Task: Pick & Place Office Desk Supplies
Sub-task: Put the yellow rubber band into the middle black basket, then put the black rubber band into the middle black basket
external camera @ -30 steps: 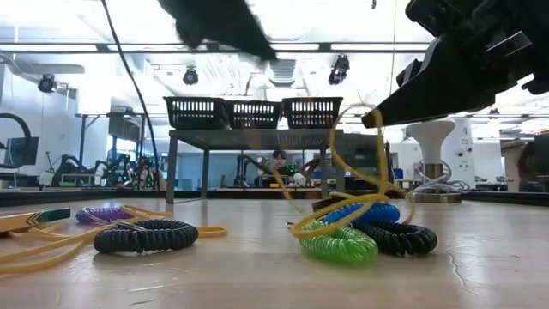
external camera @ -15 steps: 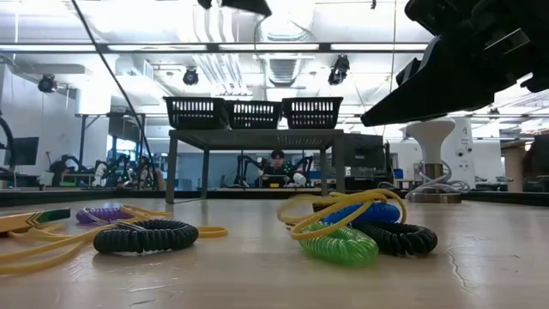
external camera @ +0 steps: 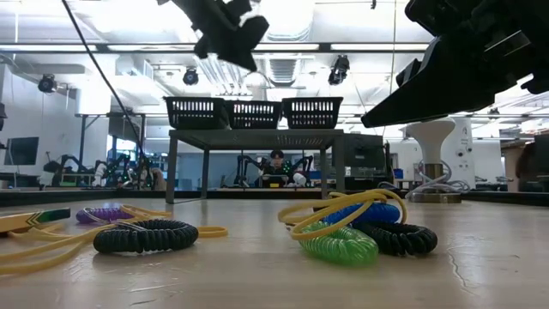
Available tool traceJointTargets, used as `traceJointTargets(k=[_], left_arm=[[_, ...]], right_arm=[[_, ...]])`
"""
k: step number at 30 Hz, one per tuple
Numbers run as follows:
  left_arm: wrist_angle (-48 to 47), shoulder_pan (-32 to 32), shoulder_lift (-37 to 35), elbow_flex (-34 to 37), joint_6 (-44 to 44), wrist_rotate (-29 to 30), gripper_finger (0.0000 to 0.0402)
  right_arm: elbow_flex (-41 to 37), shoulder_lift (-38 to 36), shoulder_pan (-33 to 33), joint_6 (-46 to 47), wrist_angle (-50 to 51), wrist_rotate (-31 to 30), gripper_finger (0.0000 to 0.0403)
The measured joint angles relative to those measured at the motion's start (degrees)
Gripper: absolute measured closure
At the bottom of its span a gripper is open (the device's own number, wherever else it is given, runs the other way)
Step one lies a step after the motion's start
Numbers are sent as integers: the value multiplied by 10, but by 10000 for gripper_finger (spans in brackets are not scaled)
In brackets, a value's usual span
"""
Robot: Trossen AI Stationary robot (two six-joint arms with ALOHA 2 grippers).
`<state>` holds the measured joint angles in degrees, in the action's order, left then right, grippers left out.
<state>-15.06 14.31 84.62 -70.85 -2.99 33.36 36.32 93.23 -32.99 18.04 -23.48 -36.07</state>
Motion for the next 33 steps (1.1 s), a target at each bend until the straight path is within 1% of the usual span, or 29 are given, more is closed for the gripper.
traceJointTargets(k=[3,5,13,15,18,20,23,25,27,30,33], left_arm=[[-25,8,5,0,-18,0,394],[-40,10,7,0,-25,0,380],[-75,20,7,0,-65,-15,277],[-76,20,5,0,-73,-15,258],[-85,18,-4,-8,-79,-24,240],[-100,14,-16,-19,-93,-46,234],[-125,4,-35,-35,-115,-104,232],[-133,-13,-51,-35,-123,-141,234],[-130,-42,-68,-26,-125,-159,237],[-128,-112,-81,-3,-127,-155,242],[-102,-205,-83,32,-136,-122,249]], right_arm=[[0,0,0,0,0,0,341],[0,0,0,0,0,0,343],[0,0,0,0,0,0,342],[0,0,0,0,0,0,339],[0,0,0,0,0,0,340],[0,0,0,0,1,0,342],[0,0,0,0,2,0,344],[0,0,0,0,3,0,343],[0,0,0,0,3,0,341],[0,0,0,0,3,0,342],[0,0,0,0,3,0,345]])
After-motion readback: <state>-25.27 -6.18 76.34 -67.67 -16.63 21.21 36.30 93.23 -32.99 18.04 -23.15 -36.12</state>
